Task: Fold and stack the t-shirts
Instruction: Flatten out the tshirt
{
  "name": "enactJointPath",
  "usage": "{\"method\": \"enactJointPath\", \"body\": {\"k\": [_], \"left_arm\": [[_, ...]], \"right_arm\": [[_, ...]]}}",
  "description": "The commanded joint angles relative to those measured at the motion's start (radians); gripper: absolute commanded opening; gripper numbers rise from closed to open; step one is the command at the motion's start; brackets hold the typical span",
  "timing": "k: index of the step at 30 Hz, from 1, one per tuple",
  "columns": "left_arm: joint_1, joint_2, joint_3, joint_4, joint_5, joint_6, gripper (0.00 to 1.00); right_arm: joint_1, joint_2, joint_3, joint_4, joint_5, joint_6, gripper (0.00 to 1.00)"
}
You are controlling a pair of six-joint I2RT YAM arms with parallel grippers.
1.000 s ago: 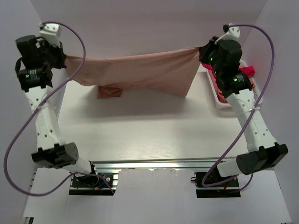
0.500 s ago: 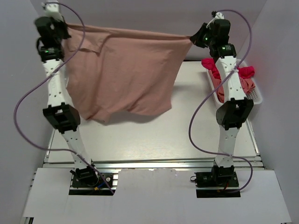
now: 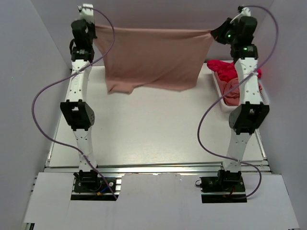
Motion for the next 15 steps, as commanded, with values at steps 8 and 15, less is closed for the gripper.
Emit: {"method": "enactJointPath", "body": {"k": [8, 15], "left_arm": [[0.042, -0.585, -0.031, 0.105, -0.108, 0.038, 0.0], [0.043, -0.67, -0.123, -0.008, -0.11, 0.058, 0.0]], "right_arm": [[-0.036, -0.613, -0.234, 0.192, -0.018, -0.01, 0.0], [-0.038, -0.631, -0.123, -0.006, -0.005, 0.001, 0.0]]}}
